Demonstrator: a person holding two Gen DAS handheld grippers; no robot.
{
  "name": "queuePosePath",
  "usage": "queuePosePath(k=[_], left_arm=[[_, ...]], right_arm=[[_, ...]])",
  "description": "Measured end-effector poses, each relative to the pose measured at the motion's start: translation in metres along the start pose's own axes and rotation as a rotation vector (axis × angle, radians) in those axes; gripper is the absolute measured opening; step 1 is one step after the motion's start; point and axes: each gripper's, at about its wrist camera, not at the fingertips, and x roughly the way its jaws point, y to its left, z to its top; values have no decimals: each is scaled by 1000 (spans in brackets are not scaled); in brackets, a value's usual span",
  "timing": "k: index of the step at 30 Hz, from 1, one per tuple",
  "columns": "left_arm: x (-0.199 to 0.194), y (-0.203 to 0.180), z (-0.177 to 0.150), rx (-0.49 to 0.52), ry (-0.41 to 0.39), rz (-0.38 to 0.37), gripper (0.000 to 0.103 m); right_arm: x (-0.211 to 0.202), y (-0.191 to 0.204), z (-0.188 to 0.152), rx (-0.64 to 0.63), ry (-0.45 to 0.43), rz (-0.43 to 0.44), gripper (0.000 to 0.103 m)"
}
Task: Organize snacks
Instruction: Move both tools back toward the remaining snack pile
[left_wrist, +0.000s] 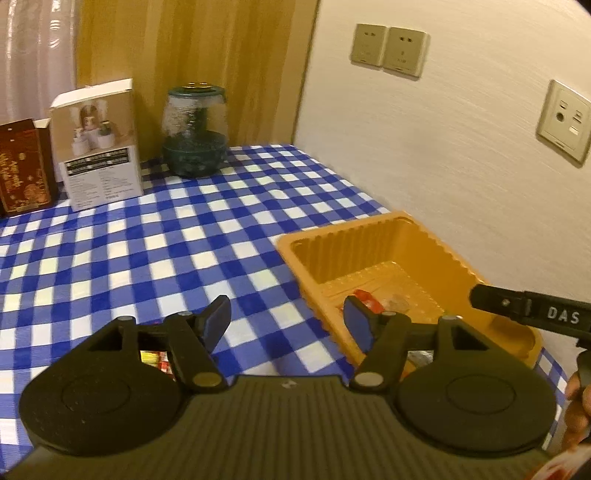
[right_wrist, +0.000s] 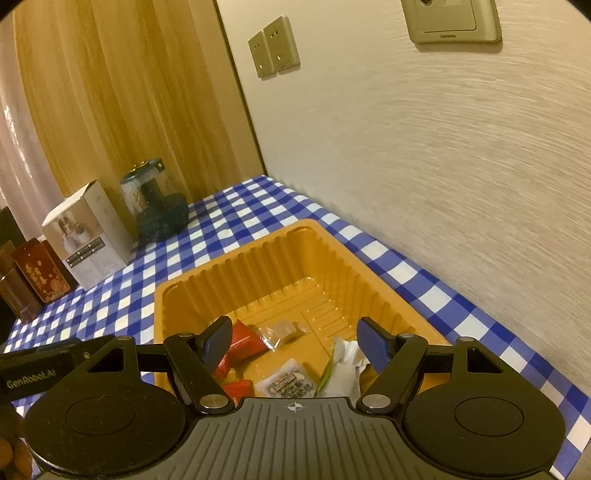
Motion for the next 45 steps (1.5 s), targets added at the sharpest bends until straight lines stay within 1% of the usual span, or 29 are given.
queuePosePath(k=[8, 17, 20, 25, 29, 32, 37, 41, 42, 44, 45], left_arm=[[-9, 40, 3, -63, -16, 77, 67], [-21, 85, -2, -98, -7, 156, 67], [-25, 97, -5, -99, -5, 183, 67], [-29, 107, -12, -74, 10, 213, 67], [-31, 115, -18, -63, 25, 232, 67], [-32, 122, -21, -64, 36, 245, 67], [-32, 131, -26, -51, 54, 270, 67], [-33, 137, -29, -54, 64, 272, 67], [-33, 139, -30, -58, 67, 273, 67], [-33, 142, -31, -63, 70, 274, 67], [-33, 143, -31, -66, 72, 274, 67]], right_arm=[[0, 7, 0, -11, -10, 15, 74], [1, 30, -3, -51, -18, 49, 74], [1, 42, -5, -66, -23, 72, 74], [3, 67, -9, -109, -24, 129, 74], [5, 90, -16, -163, -12, 186, 74], [5, 111, -24, -228, -7, 233, 74], [11, 139, -38, -329, 21, 308, 74], [25, 160, -52, -420, 104, 366, 73], [29, 163, -55, -437, 120, 372, 72], [34, 170, -62, -481, 149, 384, 63], [37, 173, -65, -498, 155, 385, 62]])
